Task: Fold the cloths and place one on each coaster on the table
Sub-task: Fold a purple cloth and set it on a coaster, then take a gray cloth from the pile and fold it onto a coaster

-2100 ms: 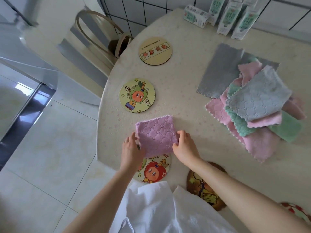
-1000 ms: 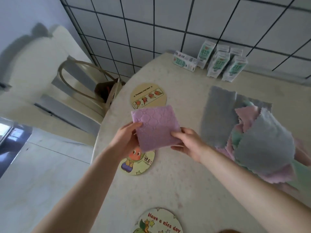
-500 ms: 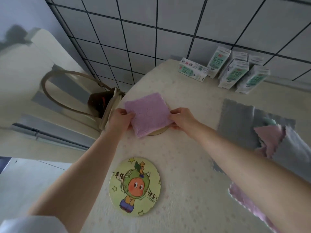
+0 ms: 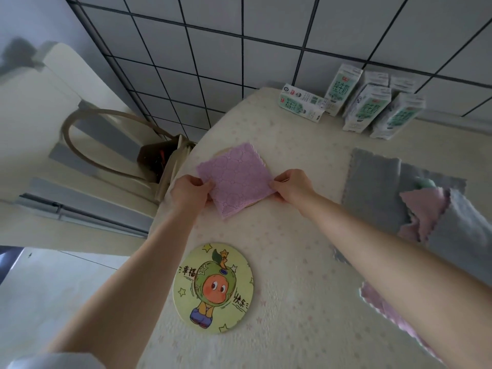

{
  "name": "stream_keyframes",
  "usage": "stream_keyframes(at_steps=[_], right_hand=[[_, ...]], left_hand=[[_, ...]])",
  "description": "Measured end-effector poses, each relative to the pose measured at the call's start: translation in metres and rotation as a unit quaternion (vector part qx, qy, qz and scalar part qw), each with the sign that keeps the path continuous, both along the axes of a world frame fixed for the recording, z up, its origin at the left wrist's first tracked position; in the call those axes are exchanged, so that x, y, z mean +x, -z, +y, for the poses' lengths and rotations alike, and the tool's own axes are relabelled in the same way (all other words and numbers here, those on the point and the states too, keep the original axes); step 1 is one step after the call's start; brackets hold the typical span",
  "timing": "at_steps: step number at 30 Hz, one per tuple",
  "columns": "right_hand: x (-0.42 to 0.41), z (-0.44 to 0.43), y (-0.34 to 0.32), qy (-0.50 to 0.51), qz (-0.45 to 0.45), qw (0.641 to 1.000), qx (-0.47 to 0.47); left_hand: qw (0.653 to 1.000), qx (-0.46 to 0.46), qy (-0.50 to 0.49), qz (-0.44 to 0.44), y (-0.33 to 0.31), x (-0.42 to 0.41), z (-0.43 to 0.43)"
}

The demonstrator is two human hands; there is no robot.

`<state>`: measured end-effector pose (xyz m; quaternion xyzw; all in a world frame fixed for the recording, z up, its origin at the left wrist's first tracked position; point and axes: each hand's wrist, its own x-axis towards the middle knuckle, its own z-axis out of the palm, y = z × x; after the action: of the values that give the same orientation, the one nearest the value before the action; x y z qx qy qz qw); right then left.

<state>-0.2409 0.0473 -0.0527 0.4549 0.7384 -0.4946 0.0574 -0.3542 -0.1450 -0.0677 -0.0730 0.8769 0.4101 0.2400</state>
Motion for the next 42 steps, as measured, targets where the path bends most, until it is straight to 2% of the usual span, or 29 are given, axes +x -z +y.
stream_keyframes(at_steps=[4, 10, 14, 20, 28, 37, 42], right_hand=[[0.019, 0.002, -0.011, -0.045, -0.031, 0.998, 0.009], [0.096, 0.014, -0.022, -0.104, -0.040, 0.992, 0.058], [0.161, 0.021, -0.035, -0.131, -0.031, 0.983, 0.126], [0.257, 0.041, -0.045, -0.138, -0.017, 0.965, 0.221], [0.360, 0.084, -0.057, -0.154, -0.008, 0.940, 0.303], [0.360, 0.184, -0.062, -0.224, -0.008, 0.909, 0.352], [0.328, 0.218, -0.050, -0.295, -0.065, 0.889, 0.344]], left_hand=[[0.994, -0.091, 0.046, 0.028, -0.012, 0.015, -0.011], [0.977, -0.110, 0.125, 0.130, -0.039, 0.067, -0.012], [0.954, -0.140, 0.215, 0.152, -0.051, 0.110, 0.004], [0.926, -0.119, 0.320, 0.162, -0.059, 0.197, 0.057], [0.894, -0.101, 0.403, 0.165, -0.060, 0.303, 0.120], [0.864, -0.062, 0.454, 0.211, -0.054, 0.357, 0.182], [0.873, -0.064, 0.452, 0.173, -0.045, 0.357, 0.203]])
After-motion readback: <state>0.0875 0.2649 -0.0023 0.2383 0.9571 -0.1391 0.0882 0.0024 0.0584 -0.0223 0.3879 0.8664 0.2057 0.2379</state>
